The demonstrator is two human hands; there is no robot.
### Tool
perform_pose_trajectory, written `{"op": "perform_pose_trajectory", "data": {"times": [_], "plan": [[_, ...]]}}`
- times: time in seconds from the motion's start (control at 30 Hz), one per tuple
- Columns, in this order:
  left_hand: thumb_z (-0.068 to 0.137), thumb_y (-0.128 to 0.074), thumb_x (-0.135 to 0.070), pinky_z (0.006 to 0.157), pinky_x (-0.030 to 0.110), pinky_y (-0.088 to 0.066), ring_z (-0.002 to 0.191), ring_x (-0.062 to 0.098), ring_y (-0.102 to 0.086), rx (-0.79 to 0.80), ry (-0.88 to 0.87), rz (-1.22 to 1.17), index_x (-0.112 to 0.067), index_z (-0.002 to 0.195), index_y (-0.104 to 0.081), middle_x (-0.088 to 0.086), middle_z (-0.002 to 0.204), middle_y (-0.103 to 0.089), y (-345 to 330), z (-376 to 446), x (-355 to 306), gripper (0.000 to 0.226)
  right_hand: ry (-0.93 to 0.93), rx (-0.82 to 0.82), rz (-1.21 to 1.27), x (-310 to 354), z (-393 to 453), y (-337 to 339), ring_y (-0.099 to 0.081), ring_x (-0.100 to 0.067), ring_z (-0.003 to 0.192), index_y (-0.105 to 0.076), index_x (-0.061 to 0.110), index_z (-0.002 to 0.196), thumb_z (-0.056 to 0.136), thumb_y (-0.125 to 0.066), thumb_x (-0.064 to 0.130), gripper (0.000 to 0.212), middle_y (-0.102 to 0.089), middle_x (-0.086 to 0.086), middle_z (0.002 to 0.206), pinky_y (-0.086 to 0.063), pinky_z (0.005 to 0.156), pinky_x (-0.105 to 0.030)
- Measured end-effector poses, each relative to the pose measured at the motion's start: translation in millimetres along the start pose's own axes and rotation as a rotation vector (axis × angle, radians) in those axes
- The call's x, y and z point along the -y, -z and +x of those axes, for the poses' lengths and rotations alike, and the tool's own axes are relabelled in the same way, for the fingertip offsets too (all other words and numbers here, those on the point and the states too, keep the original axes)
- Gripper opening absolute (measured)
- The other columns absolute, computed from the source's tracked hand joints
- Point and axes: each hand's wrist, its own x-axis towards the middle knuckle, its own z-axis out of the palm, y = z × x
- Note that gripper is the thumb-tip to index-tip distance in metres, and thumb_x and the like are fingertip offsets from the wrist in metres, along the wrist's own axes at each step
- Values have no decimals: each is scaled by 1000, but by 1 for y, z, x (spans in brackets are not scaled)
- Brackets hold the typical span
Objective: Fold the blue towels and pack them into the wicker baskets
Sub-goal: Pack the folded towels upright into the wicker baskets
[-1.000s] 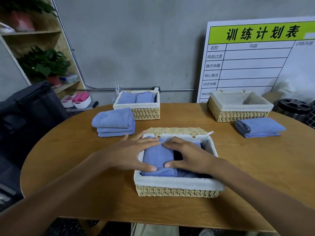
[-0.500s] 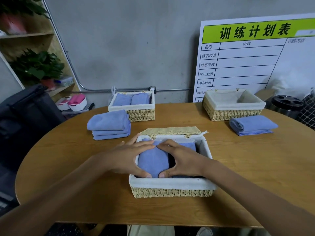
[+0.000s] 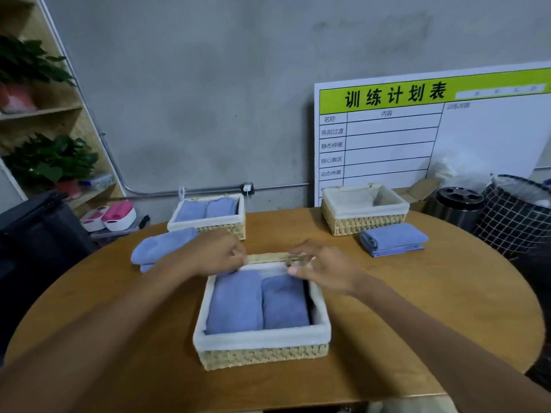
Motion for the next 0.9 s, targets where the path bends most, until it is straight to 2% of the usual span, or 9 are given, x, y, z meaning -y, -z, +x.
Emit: {"op": "perform_pose_trajectory", "data": {"times": [0.1,0.23,0.33,0.4,0.53,0.67,0.73,0.83,0.9], "plan": [[95,-60,-31,86,29,-53,86,0,-65,-98,-83,-88,-25,93,-77,-15,94,-74,1,55,-51,18,-119,-117,-70,-60,-7,32,-56,-10,118,-59,29,132,91,-56,61,52,-59,10,129,-47,99,-36],[99,-57,-24,83,26,-48,93,10,-64,-96,-221,-82,-18,107,-76,-4,105,-74,-30,147,-121,21,-310,-251,-214,-145,-21,61,-55,-25,114,-61,24,127,97,-49,55,45,-60,-3,120,-43,82,-36],[98,-50,-22,88,38,-52,107,28,-64,-65,-233,31,-19,114,-69,8,119,-69,-70,218,-150,25,-397,-310,-338,-190,-28,66,-56,-33,112,-63,24,127,97,-41,59,51,-61,-4,124,-44,81,-38],[99,-45,-22,88,45,-52,109,35,-61,-46,-220,103,-15,116,-64,13,122,-64,-95,252,-160,27,-384,-337,-338,-212,-32,59,-59,-35,107,-64,23,126,97,-42,56,49,-62,-4,122,-48,84,-41],[103,-46,-22,85,46,-50,101,34,-60,4,-190,114,-10,99,-59,14,109,-64,-134,289,-171,18,-327,-459,-237,-235,-45,30,-62,-33,98,-65,15,124,95,-46,45,46,-65,-7,112,-52,78,-45],[98,-60,-28,74,37,-45,88,26,-59,-11,-99,-114,-17,79,-50,7,91,-64,-150,302,-177,24,-311,-486,-215,-234,-45,26,-63,-28,96,-63,18,126,96,-37,55,54,-67,-4,107,-52,74,-44],[89,-72,-31,68,34,-41,85,21,-58,19,-35,-213,-18,82,-54,1,88,-63,-147,306,-180,23,-342,-518,-120,-236,-45,27,-63,-24,94,-64,22,119,94,-37,57,50,-68,-1,103,-51,75,-42],[77,-81,-37,60,30,-37,73,16,-51,190,41,-275,-19,87,-57,-5,76,-54,-139,309,-183,32,-384,-591,45,-235,-48,29,-64,-17,84,-64,23,102,97,-47,50,31,-69,5,90,-51,75,-40],[78,-80,-39,63,28,-46,79,15,-59,380,109,-373,-15,87,-64,-3,79,-61,-138,307,-186,29,-415,-635,113,-231,-51,31,-63,-13,76,-63,22,93,98,-56,41,21,-68,7,79,-50,72,-37]]}}
